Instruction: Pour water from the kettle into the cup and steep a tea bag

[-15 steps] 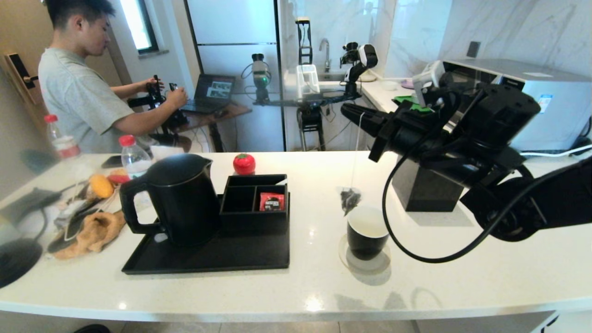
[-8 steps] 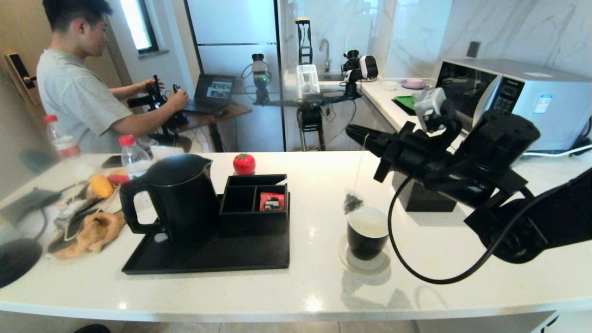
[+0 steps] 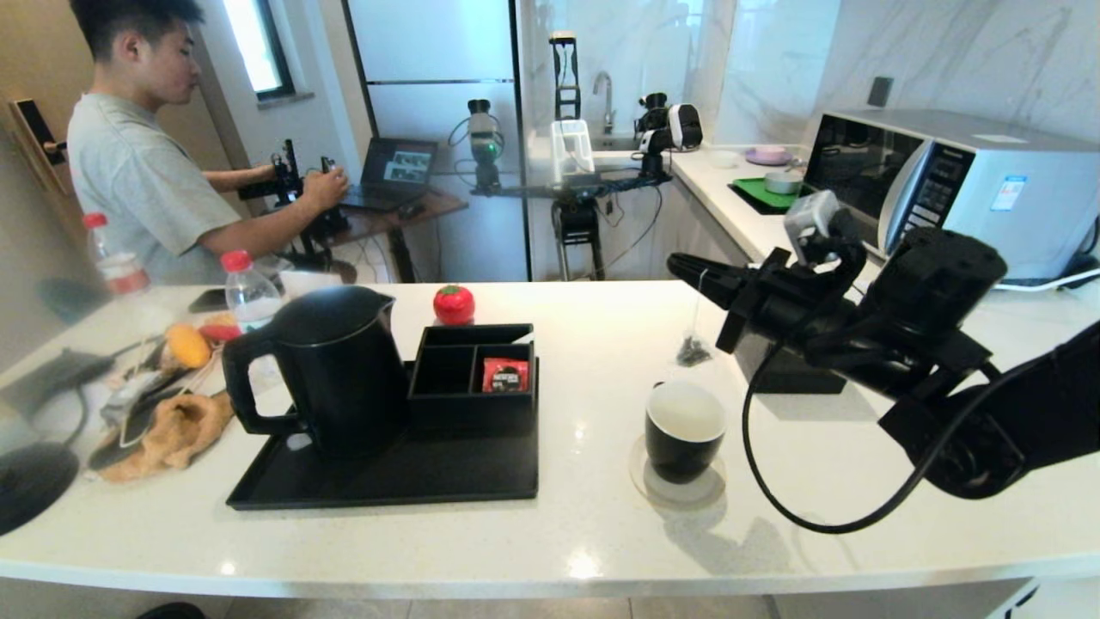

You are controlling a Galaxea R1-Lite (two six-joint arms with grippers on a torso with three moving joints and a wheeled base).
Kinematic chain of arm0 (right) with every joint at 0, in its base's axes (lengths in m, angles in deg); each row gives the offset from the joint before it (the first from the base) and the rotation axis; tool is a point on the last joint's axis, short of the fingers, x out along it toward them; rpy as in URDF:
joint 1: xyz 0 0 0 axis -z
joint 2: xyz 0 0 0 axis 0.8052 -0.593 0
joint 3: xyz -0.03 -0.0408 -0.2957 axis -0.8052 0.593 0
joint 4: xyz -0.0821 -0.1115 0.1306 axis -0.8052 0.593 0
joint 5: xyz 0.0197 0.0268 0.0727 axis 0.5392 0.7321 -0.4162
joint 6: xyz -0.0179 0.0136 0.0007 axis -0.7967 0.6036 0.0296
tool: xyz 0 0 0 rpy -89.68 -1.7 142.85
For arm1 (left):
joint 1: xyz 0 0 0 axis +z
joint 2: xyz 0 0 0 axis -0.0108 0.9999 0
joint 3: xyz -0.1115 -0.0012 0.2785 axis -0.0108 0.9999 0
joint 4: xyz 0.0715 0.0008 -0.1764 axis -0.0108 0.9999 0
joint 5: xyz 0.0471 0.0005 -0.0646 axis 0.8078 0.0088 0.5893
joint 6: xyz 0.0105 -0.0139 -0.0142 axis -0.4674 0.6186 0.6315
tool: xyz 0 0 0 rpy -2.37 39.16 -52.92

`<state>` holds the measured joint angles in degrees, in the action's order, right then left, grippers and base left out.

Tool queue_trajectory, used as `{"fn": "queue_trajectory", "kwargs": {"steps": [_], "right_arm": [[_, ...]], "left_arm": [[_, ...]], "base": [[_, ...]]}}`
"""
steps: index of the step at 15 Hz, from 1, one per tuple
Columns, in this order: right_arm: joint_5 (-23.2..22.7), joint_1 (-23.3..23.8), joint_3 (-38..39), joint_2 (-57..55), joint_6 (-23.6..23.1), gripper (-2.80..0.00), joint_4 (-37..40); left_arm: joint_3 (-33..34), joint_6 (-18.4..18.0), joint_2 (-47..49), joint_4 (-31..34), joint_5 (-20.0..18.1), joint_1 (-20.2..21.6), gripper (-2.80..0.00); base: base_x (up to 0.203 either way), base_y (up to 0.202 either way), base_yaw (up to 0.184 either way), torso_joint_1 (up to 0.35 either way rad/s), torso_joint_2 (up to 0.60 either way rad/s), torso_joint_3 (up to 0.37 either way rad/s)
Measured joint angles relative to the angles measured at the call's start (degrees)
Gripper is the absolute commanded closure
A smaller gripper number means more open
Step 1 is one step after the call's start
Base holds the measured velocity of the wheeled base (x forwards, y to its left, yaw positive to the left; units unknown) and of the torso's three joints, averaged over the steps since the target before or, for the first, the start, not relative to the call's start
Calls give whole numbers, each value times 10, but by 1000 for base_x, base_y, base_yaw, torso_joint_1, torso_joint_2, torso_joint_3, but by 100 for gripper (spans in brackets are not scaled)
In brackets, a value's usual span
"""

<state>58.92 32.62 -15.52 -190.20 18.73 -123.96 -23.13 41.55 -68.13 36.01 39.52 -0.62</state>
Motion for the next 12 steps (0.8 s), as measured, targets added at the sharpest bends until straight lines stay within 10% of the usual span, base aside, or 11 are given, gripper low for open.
{"fn": "queue_trajectory", "kwargs": {"steps": [12], "right_arm": [[0,16,91,-15,18,0,-84]], "left_arm": [[0,0,0,0,0,0,0]], "base": [[0,0,0,0,0,0]]}}
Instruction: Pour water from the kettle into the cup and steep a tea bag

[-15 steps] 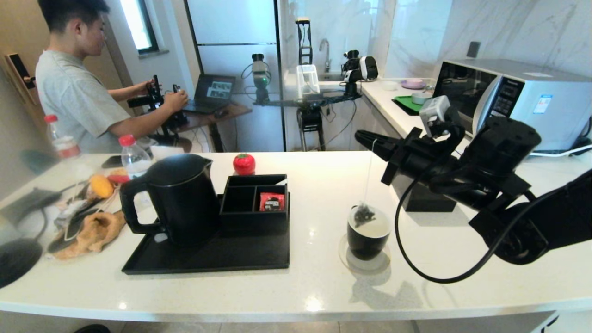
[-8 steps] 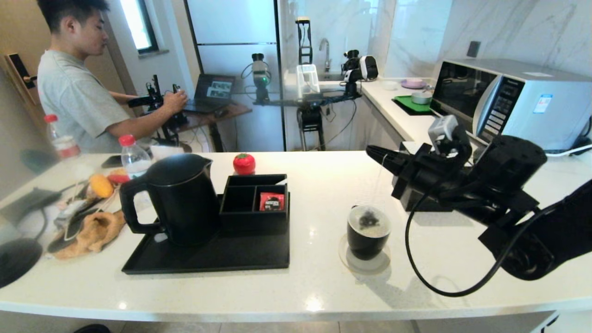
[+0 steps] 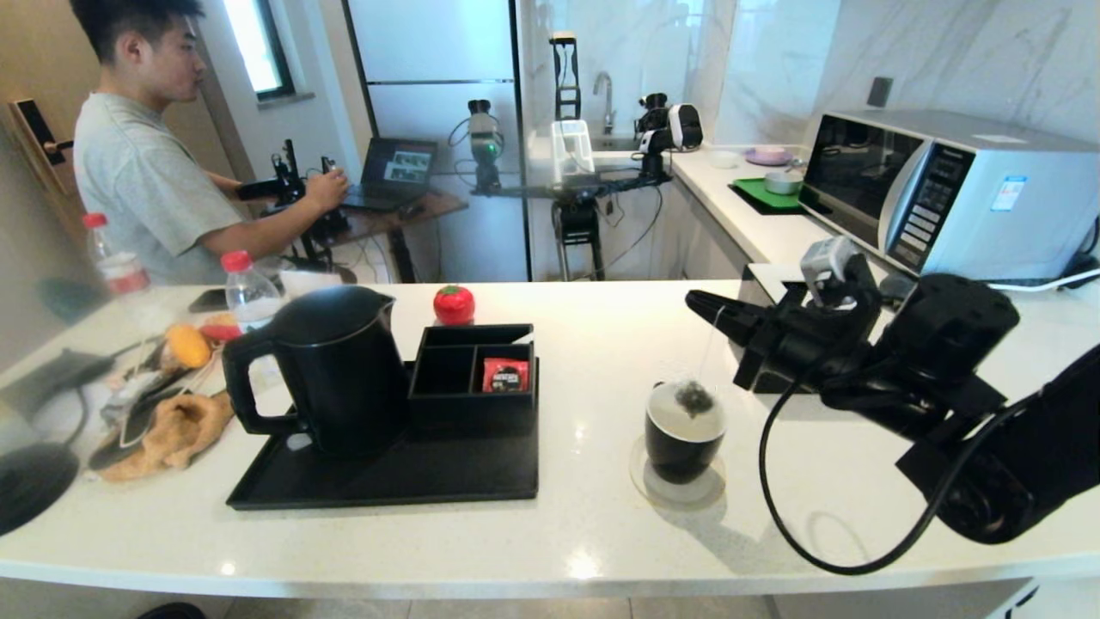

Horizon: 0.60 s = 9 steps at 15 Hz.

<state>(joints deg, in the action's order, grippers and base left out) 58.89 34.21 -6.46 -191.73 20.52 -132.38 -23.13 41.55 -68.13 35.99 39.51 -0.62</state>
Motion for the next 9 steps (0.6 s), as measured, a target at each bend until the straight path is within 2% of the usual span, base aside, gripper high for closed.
{"fn": "queue_trajectory", "kwargs": {"steps": [3,9], "right_arm": [[1,1,28,-8,8,0,-27],[3,0,55,-35,12,0,-27]], "left_arm": [[0,0,0,1,0,0,0],[0,0,0,0,0,0,0]], "base": [[0,0,0,0,0,0],[0,0,0,0,0,0]]}}
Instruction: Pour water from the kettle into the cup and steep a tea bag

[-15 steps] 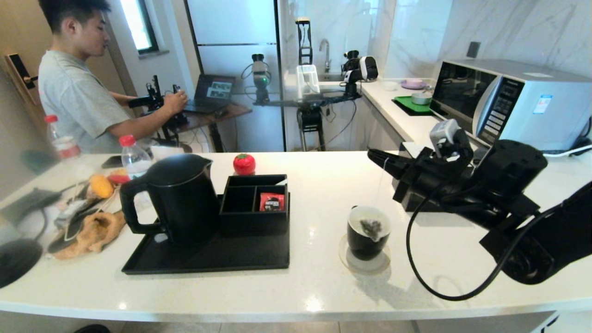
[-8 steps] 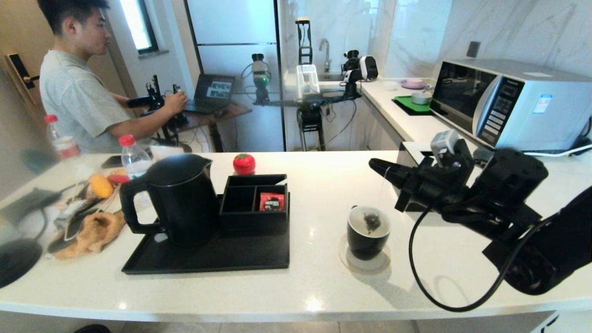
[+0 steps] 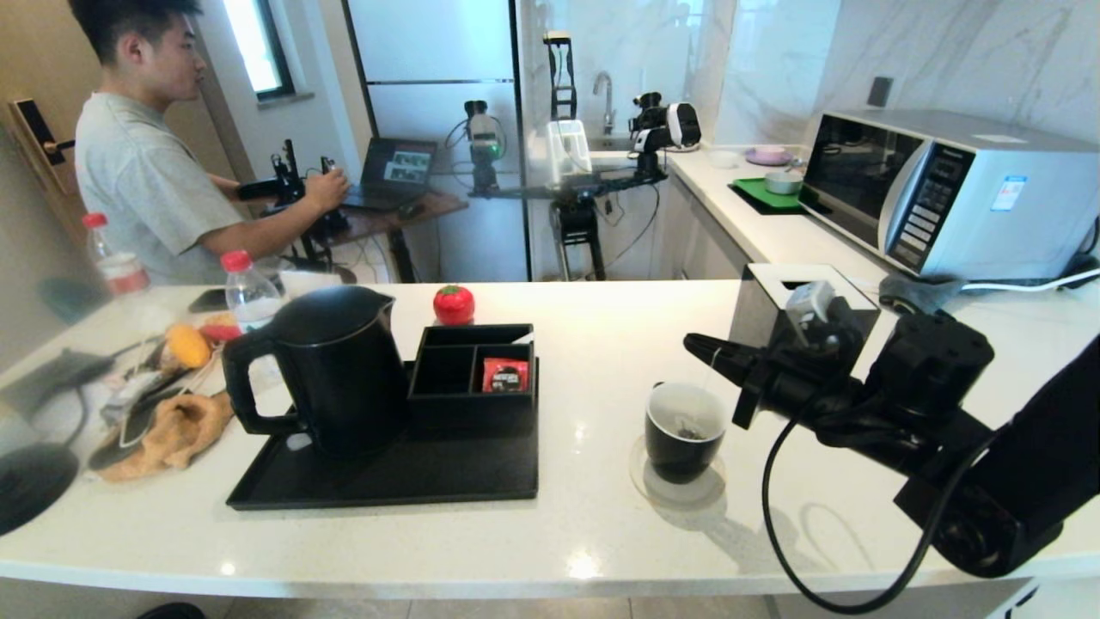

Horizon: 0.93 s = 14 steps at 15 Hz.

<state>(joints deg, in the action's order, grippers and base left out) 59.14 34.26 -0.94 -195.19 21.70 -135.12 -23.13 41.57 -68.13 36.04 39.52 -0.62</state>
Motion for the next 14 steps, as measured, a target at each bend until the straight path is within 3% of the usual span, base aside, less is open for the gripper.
{"fn": "queue_trajectory", "kwargs": {"steps": [5,14], "right_arm": [[0,1,-8,-21,3,0,0],[0,21,-97,22,39,0,0]], "left_arm": [[0,0,0,0,0,0,0],[0,0,0,0,0,0,0]], "base": [[0,0,0,0,0,0],[0,0,0,0,0,0]]}}
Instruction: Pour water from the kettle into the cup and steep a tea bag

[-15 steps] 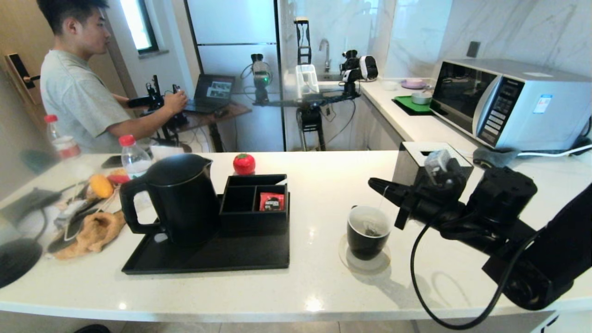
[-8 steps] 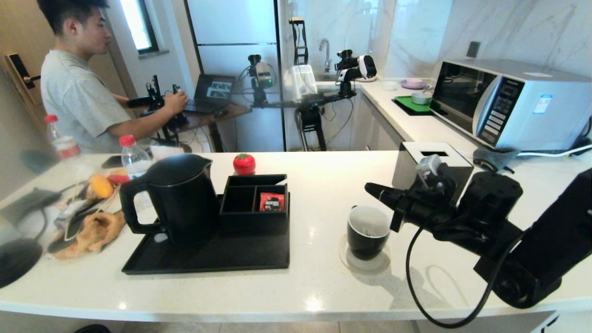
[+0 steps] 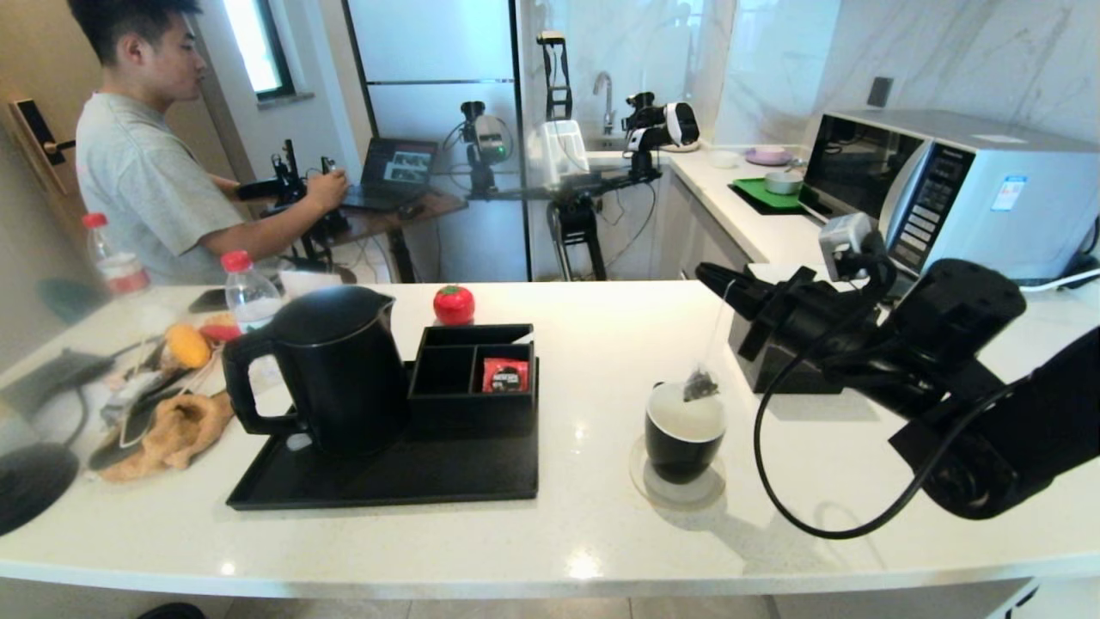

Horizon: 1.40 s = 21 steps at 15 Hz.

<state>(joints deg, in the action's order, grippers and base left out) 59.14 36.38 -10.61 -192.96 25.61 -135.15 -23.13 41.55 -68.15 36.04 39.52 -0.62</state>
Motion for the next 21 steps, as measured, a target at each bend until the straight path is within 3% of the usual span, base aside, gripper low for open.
{"fn": "queue_trajectory", "kwargs": {"steps": [11,21], "right_arm": [[-1,0,31,21,-2,0,0],[-1,0,39,-33,-9,0,0]], "left_arm": [[0,0,0,0,0,0,0],[0,0,0,0,0,0,0]], "base": [[0,0,0,0,0,0],[0,0,0,0,0,0]]}}
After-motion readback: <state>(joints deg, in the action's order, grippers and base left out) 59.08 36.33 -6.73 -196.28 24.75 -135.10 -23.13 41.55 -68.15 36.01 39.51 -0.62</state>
